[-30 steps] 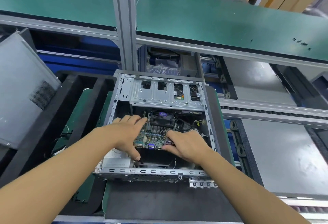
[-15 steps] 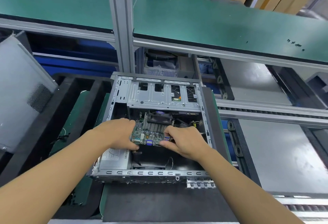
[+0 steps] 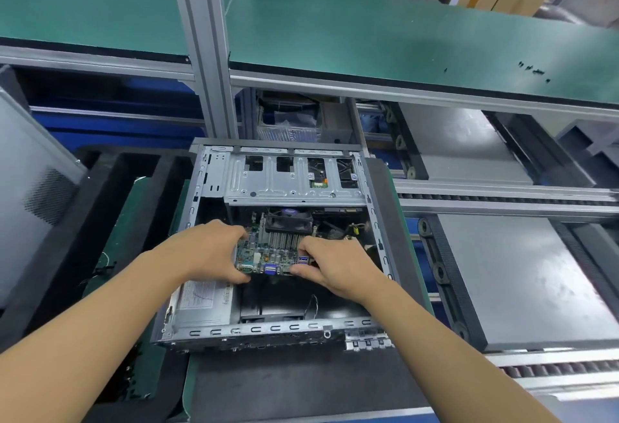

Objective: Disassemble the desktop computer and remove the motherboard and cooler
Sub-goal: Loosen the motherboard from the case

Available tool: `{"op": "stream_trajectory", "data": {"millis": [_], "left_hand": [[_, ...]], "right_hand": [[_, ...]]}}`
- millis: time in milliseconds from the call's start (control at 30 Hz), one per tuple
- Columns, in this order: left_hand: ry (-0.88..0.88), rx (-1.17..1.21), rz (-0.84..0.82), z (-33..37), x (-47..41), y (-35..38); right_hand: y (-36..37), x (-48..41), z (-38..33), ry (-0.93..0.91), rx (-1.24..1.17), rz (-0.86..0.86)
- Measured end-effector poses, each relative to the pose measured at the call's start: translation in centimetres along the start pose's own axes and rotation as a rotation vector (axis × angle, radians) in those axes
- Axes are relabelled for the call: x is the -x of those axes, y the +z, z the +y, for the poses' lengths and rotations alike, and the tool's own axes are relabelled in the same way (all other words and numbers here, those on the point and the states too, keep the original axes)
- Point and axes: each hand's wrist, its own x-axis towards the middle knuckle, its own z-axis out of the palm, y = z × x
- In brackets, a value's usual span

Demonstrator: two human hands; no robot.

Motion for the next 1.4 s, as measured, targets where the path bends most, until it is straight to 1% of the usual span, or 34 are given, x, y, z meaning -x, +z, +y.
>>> {"op": "stream_trajectory", "data": {"millis": [233, 367, 533, 633, 767, 967, 1033, 1200, 1267, 1400], "left_hand": [[0.027, 0.02, 0.07, -0.8, 0.0, 0.3], [0.038, 0.013, 0.071, -1.1, 0.3, 1.2], [0.053, 0.013, 0.022, -0.7, 0.0, 1.5], [0.045, 0.052, 0.033, -0.8, 0.2, 1.4], [0.016, 0.167, 0.12, -1.0, 0.5, 1.3], [0.028, 0.153, 0.114, -1.2, 0.1, 1.2], [0.041, 0.17, 0.091, -1.4, -0.1, 1.3], [0.088, 0.164, -0.05, -1.6, -0.9, 1.0], [0.118, 0.123, -0.122, -1.4, -1.2, 0.5], [0.187, 0.057, -0.272, -0.9, -1.8, -0.2]], "right_hand": [[-0.7, -0.5, 0.0, 0.019, -0.044, -0.056], [-0.1, -0.1, -0.1, 0.001, 0.047, -0.05], [0.0, 0.0, -0.1, -0.038, 0.133, -0.119], [0.3, -0.4, -0.4, -0.029, 0.206, -0.097], [0.7, -0.4, -0.4, 0.023, 0.209, -0.05], [1.1, -0.4, -0.3, 0.034, 0.175, -0.037], [1.4, -0.4, -0.4, 0.048, 0.179, -0.026], [2.0, 0.0, -1.3, 0.111, 0.137, -0.023], [2.2, 0.5, -1.7, 0.138, 0.091, 0.004], [2.2, 1.2, -2.1, 0.127, 0.088, 0.04]]}}
